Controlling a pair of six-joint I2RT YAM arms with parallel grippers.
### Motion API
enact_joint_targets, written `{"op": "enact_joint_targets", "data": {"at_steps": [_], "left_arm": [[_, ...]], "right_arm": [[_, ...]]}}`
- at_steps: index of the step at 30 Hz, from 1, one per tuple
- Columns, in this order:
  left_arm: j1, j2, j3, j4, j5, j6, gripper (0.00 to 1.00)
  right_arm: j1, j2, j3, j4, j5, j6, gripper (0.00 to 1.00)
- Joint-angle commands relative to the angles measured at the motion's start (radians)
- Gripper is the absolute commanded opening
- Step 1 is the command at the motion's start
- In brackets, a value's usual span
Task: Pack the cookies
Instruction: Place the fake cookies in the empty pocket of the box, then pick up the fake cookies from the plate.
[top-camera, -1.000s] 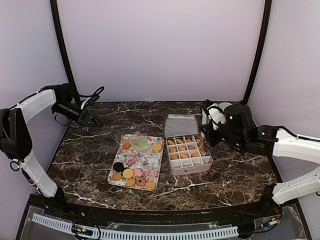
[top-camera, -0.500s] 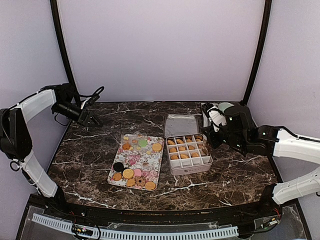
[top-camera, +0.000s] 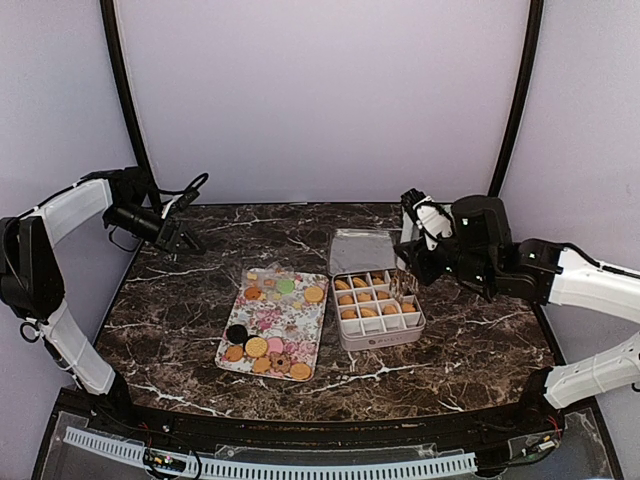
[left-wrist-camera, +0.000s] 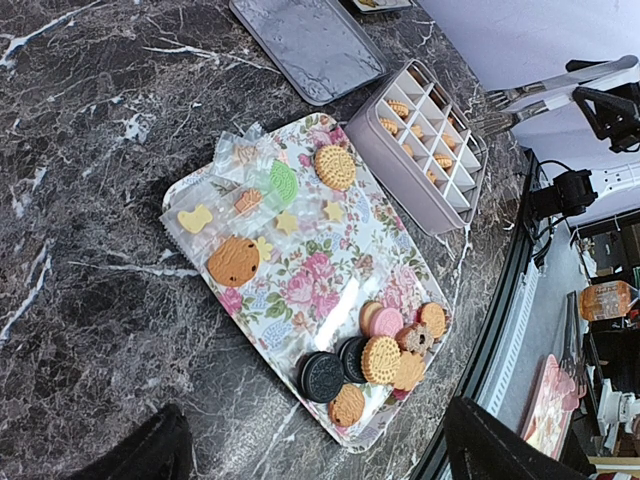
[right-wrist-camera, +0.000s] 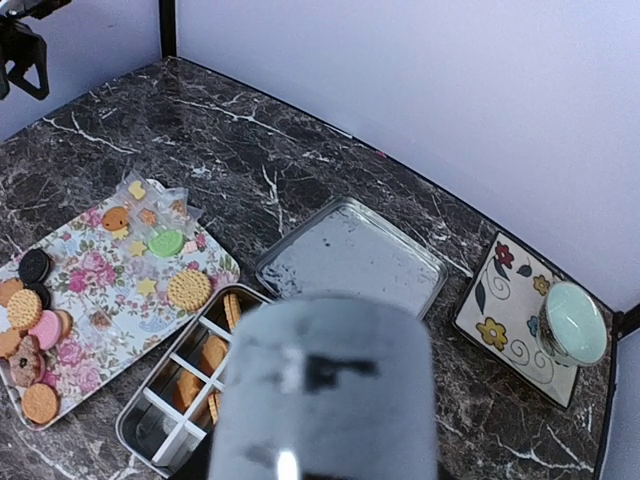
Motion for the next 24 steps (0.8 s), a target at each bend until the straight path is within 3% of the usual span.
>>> {"op": "enact_joint_targets", "data": {"at_steps": [1,11,24], "left_arm": [[0.005,-0.032,-0.019,-0.009,0.002,0.003,0.90],[0.004,-0.038,-0.027,-0.011,-0.006,0.003,0.90],[0.005,-0.050,-0.018,-0.025,-0.008,0.013,0.90]], "right_arm": [[0.041,0.026,0.123,0.076,-0.053,0.003,0.39],[0.296,0.321,0.304,0.235,-0.125,0.026,0.38],[0.407,0.622,0.421,0.319,-0.264,0.064,0.43]]}}
